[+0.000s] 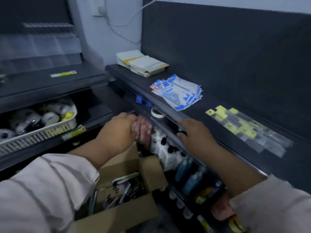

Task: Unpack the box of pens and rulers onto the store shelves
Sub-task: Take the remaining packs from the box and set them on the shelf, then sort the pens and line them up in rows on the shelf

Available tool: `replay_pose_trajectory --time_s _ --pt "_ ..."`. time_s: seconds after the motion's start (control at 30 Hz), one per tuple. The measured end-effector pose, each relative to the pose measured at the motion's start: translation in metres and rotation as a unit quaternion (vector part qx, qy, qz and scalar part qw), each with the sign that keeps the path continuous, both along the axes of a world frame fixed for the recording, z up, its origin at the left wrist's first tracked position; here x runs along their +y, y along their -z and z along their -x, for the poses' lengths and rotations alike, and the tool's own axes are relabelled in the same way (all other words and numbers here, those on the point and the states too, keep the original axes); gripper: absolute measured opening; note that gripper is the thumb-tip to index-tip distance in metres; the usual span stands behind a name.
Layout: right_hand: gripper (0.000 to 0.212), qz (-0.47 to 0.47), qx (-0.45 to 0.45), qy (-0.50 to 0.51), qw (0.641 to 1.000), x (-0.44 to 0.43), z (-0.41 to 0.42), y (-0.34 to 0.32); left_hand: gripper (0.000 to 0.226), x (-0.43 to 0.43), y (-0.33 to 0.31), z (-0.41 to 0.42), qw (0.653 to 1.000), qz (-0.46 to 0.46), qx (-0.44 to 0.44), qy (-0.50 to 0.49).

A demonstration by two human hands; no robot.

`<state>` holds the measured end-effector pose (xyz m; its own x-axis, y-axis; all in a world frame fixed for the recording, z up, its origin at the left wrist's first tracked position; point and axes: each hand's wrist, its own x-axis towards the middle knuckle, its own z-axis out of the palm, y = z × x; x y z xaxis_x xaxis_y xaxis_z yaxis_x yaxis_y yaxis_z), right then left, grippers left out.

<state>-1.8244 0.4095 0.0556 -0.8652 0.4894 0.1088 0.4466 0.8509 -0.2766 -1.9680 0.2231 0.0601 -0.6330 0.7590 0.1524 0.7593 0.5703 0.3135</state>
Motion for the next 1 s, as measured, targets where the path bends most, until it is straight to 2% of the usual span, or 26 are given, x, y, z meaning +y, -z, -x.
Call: replay_pose_trajectory --time_s 0.2,0.4,0.53,0.83,1.0 --pt "0.033 0.024 -0.018 -0.092 0.995 -0.058 0.046 0.029 0.05 -0.073 0.025 0.023 0.996 0.033 -0.018 -0.077" --pt "0.049 0.041 -0.085 -0.174 0.98 -0.09 0.085 0.077 0.053 -0.113 0.074 0.042 0.985 0.072 -0.072 -0.14" --pt "0.056 0.047 -0.15 -0.218 0.963 -0.098 0.109 0.117 0.051 -0.12 0.118 0.053 0.977 0.097 -0.102 -0.161" --pt "0.066 0.045 -0.211 -0.279 0.936 -0.096 0.152 0.241 0.047 -0.103 0.244 0.075 0.963 0.144 -0.145 -0.176" --pt "0.067 0.066 -0.257 -0.28 0.923 -0.086 0.169 0.318 0.053 -0.089 0.323 0.082 0.942 0.166 -0.22 -0.191"
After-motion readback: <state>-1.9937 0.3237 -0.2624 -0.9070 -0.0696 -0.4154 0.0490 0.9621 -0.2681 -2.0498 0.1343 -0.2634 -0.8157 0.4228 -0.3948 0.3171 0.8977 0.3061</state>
